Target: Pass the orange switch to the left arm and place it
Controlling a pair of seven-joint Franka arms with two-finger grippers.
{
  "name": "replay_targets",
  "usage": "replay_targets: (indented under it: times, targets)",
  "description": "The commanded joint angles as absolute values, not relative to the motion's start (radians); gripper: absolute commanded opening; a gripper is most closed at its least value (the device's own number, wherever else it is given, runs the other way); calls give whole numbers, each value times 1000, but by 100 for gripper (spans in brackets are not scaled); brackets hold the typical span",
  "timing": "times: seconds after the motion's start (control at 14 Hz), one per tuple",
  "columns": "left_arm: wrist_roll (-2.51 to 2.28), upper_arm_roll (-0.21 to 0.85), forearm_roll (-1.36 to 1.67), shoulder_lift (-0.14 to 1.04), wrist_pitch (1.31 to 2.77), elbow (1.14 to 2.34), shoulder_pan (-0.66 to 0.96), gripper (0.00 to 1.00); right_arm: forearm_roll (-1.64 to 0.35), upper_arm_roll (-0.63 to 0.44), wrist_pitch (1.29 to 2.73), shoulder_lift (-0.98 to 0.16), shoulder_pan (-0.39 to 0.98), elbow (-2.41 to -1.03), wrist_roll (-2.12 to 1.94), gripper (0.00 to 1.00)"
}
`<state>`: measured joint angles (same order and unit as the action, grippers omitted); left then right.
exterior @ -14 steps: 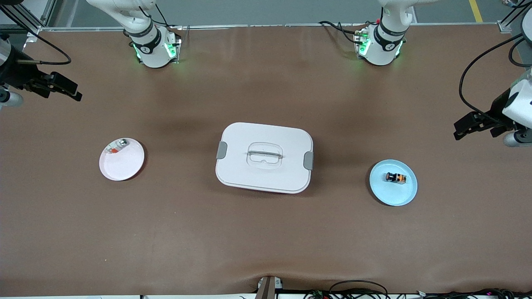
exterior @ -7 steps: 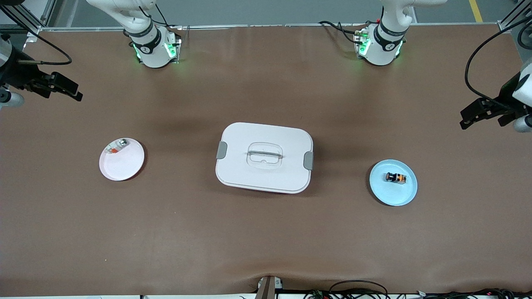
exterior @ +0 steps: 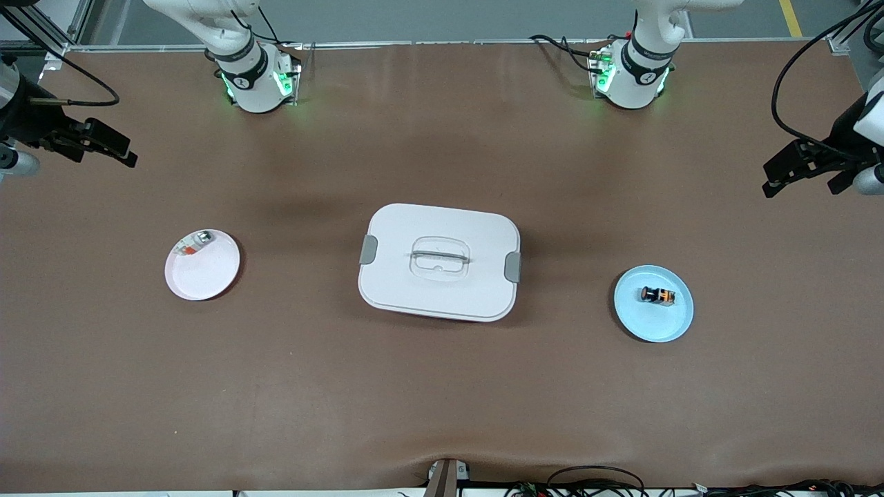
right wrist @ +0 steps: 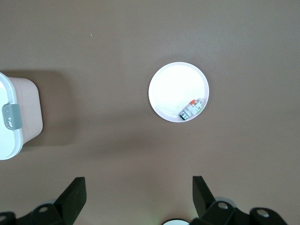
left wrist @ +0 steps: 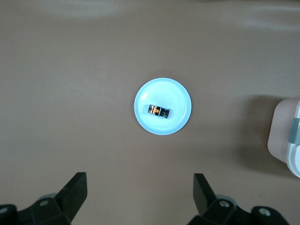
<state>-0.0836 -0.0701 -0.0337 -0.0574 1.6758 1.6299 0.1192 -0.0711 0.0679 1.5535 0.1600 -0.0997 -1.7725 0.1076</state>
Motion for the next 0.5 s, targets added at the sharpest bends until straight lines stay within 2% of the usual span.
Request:
replay_targets:
  times: [0.0, 0.43]
  targets:
    - [-77, -71, -12, -63, 1640, 1615, 115, 100, -84, 80, 1554, 189, -107, -1793, 110, 100]
    - [-72, -75, 9, -72, 1588, 1612, 115, 100, -84, 74, 1552, 192, -94, -1793, 110, 100]
